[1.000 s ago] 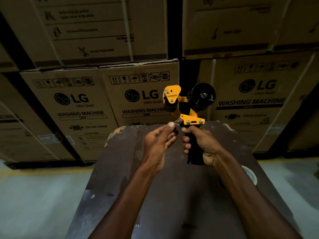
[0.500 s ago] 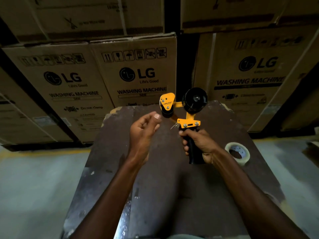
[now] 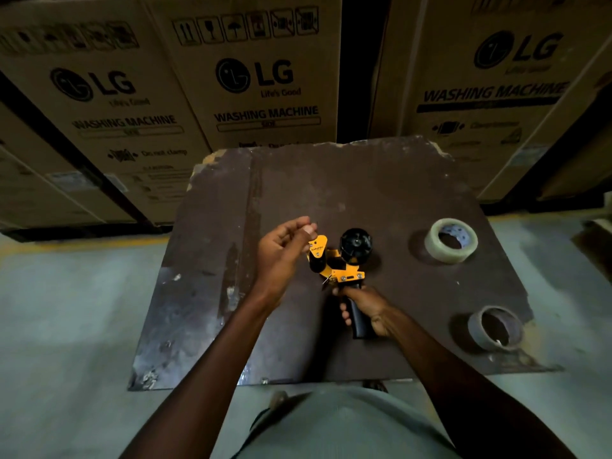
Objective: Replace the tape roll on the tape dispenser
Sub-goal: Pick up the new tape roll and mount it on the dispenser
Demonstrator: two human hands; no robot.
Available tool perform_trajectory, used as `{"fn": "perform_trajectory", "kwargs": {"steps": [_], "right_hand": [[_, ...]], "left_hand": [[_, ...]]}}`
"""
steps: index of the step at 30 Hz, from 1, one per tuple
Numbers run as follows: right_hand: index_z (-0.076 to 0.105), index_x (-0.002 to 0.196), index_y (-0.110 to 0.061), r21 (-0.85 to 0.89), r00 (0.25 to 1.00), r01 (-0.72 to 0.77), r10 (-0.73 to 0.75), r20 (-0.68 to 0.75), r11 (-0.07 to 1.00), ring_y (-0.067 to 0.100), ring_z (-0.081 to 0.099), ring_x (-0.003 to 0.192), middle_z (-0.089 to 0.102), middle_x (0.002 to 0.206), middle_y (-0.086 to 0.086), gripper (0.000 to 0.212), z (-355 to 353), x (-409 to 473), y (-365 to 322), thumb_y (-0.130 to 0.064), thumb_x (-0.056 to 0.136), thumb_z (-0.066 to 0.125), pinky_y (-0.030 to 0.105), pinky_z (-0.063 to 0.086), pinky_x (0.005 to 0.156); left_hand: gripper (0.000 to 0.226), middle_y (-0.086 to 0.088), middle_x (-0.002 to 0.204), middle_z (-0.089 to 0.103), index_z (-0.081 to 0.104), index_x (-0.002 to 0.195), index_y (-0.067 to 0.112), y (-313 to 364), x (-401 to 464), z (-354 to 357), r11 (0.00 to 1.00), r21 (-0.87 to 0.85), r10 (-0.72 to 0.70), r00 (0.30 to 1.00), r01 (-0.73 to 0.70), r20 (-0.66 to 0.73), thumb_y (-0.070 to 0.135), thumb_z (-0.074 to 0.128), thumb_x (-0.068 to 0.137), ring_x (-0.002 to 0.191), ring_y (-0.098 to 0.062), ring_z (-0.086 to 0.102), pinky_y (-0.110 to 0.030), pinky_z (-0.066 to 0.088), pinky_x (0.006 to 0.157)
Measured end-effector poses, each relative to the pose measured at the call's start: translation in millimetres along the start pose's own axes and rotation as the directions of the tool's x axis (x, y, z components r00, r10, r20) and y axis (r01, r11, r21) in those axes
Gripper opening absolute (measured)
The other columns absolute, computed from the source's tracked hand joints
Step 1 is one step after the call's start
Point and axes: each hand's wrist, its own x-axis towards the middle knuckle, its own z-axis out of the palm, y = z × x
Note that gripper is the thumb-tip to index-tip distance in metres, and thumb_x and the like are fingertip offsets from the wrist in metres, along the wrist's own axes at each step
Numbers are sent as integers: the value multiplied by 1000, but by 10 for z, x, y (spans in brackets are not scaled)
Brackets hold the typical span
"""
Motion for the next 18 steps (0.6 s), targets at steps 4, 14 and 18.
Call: {"fn": "perform_trajectory", "kwargs": {"steps": [4, 14, 18], "right_hand": [[68, 94, -12, 14, 999, -52, 52, -3, 999, 16, 53, 47, 58, 57, 4, 8, -20, 88, 142, -18, 92, 63, 24, 44, 43], [65, 89, -8, -51, 996, -62, 58, -68, 997, 21, 64, 52, 67, 68, 13, 19, -98, 30, 329, -26, 90, 72, 30, 55, 50], [66, 71, -17, -484, 971, 70, -171, -169, 872, 12, 59, 57, 65, 66, 1, 37, -183, -54, 290, -50, 88, 68, 34, 51, 61]], "left_hand": [[17, -5, 102, 76, 68, 109, 15, -99, -27, -32, 1000, 0, -22, 1000, 22, 4, 12, 64, 93, 97, -16, 72, -26, 57, 82], [16, -7, 109, 76, 71, 106, 23, -260, -8, -121, 998, 55, -21, 1000, 20, 24, 16, 66, 93, 108, -23, 70, -34, 55, 91], [19, -2, 107, 76, 69, 110, 20, -347, 29, -119, 994, 110, 4, 998, -11, 67, 12, 67, 93, 103, -12, 71, -23, 54, 89]]}}
